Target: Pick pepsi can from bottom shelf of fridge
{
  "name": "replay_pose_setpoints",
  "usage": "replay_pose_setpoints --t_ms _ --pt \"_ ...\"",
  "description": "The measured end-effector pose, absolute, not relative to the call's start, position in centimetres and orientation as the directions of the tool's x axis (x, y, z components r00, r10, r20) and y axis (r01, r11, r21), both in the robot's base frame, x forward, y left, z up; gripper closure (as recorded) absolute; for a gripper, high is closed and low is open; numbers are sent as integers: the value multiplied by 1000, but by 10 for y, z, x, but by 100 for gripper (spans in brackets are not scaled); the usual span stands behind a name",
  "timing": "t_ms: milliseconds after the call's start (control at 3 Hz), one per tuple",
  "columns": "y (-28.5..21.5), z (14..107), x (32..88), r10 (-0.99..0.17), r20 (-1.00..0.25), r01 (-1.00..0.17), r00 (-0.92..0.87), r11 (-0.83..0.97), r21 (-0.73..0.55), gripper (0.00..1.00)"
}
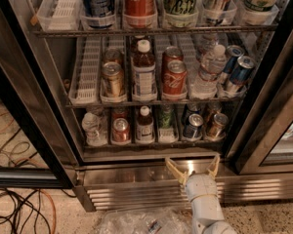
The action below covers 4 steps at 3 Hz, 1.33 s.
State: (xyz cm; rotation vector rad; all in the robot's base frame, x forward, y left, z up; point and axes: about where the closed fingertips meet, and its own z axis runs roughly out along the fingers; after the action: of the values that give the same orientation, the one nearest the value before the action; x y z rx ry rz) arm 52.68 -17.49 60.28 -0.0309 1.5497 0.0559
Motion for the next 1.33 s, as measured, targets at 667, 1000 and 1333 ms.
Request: replay_pose_setpoints --t_ms 667,1000,1333 --pt "-193 586 543 10 -999 -52 46 999 8 0" --pt "-200 584 555 2 -999 -53 45 999 0 0" --pt "-203 583 568 -2 -999 -63 40 998 -5 0"
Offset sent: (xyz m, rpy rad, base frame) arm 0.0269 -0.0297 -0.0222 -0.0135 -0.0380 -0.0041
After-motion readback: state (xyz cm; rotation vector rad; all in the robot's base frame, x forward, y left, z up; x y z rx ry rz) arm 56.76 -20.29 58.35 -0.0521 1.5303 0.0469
